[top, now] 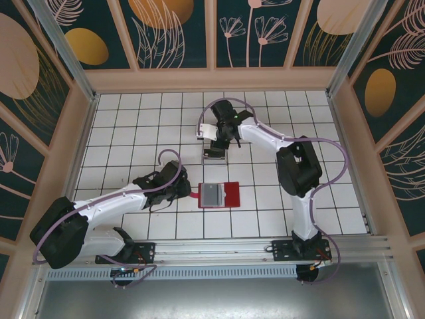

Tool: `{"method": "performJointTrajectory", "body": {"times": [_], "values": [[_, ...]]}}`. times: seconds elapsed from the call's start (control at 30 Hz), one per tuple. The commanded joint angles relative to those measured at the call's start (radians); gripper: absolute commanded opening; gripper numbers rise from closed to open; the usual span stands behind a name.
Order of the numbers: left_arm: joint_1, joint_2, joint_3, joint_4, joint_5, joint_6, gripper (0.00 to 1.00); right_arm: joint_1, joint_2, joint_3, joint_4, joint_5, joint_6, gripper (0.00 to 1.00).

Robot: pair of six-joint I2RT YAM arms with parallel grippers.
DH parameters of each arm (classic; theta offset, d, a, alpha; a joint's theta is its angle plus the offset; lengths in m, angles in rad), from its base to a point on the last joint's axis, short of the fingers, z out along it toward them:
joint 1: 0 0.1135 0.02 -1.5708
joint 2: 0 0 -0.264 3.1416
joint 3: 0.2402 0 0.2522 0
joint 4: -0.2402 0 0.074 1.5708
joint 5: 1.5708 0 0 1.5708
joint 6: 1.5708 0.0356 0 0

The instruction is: Take the credit cards out of the card holder

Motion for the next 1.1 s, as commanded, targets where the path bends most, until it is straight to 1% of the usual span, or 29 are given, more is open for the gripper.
{"method": "performJointTrajectory", "body": {"times": [0.0, 0.37, 0.73, 0.8, 0.93, 1.07], "values": [[0.005, -0.019, 0.006, -0.018, -0.004, 0.002, 0.26, 0.020, -0.027, -0.039, 0.051, 0.048, 0.021, 0.35], [0.005, -0.035, -0.011, -0.018, -0.009, -0.010, 0.26, 0.040, -0.048, -0.163, 0.251, 0.176, 0.027, 0.36], [0.005, -0.044, -0.014, -0.018, -0.010, -0.010, 0.26, 0.040, -0.121, -0.188, 0.295, 0.164, 0.040, 0.37], [0.005, -0.044, -0.016, -0.016, -0.011, -0.011, 0.26, 0.041, -0.135, -0.199, 0.304, 0.139, 0.046, 0.37], [0.005, -0.042, -0.017, -0.007, -0.003, -0.009, 0.26, 0.039, -0.148, -0.229, 0.344, 0.155, 0.051, 0.37], [0.005, -0.040, -0.018, -0.006, -0.001, -0.008, 0.27, 0.039, -0.118, -0.245, 0.395, 0.211, 0.056, 0.37]]}}
